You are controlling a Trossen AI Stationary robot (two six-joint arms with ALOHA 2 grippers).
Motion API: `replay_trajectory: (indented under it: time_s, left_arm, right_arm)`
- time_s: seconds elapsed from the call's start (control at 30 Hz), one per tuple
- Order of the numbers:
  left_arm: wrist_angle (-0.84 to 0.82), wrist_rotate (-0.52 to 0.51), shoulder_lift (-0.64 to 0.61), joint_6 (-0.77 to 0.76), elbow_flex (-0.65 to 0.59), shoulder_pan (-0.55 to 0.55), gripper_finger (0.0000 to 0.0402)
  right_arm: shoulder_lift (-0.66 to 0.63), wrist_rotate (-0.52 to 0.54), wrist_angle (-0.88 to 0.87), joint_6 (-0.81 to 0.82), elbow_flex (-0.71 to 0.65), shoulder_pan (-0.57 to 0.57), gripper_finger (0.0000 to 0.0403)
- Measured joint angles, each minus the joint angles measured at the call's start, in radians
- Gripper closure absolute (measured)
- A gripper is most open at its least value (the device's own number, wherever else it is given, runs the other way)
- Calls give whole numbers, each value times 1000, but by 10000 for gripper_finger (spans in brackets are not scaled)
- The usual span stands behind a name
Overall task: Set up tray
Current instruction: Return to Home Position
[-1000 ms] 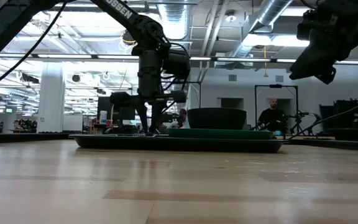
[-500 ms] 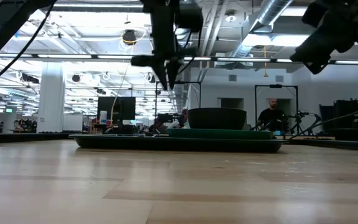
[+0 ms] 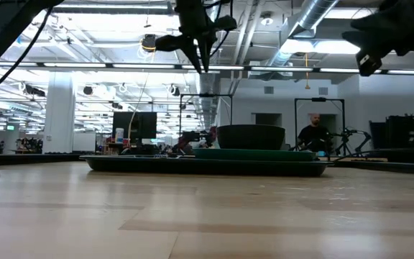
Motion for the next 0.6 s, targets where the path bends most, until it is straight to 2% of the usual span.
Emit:
replay_trajectory:
  time_s: [0.2,0.4,0.6]
  left_arm:
    - [-65,13,2,-59,41,-13,345]
    - [-73,14,2,-63,82,-20,345]
    - [-81,13,2,-56,114,-20,345]
  right_arm:
    - [-148,0,97,-41,-94,0,301]
    - [-142,-4,161,-138,-143,2,301]
    - [-143,2,72,-235,-190,0,301]
